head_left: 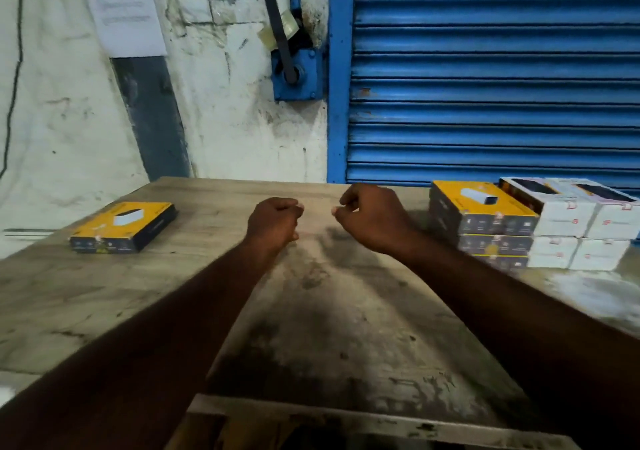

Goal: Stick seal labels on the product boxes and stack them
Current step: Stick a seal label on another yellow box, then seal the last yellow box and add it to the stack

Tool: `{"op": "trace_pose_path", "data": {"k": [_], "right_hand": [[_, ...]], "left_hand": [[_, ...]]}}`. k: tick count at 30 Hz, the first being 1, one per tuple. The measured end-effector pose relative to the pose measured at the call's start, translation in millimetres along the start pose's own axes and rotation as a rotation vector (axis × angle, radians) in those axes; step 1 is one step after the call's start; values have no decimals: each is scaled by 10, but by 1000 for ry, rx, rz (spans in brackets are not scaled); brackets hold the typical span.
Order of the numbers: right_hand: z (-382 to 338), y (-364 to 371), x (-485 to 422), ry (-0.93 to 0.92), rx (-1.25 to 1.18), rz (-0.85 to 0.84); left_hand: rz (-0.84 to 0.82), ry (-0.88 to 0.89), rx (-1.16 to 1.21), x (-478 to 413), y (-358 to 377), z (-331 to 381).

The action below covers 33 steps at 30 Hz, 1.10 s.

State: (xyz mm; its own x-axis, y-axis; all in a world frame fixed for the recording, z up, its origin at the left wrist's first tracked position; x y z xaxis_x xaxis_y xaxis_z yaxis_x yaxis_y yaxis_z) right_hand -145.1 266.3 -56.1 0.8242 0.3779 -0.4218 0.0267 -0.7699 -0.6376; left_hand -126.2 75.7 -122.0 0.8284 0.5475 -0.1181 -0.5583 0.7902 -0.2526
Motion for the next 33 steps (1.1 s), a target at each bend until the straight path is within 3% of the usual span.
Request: {"op": "trace_pose_path", "data": {"k": [8, 13, 16, 21, 27, 33], "right_hand": [[-635, 1300, -117, 24, -269, -169], [-939, 1953, -175, 60, -368, -236], [-1171, 2180, -205, 4, -387, -240], [-1463, 2582, -232, -46, -355, -304], [-1589, 2869, -382, -98, -282, -306], [-1565, 2981, -435, -156, -165, -325]], "left_hand": [[155, 71, -306, 27, -1361, -395], [426, 291, -468, 182, -2175, -328], [575, 325, -585, 187, -2638, -338], [543, 159, -705, -72, -3088, -717], [497, 42, -637, -247, -3221, -957], [466, 69, -605, -361, -3063, -962]]}}
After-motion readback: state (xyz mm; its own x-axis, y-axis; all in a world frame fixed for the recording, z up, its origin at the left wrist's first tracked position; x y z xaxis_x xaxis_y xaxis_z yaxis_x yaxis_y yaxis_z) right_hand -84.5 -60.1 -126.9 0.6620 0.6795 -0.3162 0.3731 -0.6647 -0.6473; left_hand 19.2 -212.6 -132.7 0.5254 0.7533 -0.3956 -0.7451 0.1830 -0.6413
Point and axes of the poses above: each hand's wrist, its own x-axis away from the middle knuckle, its own y-axis out of the palm, z = x × y, the point moved 9 cm from there along -x, towards the middle knuckle, and after that the axes turned 9 degrees about -x, right-handed, at the moved point
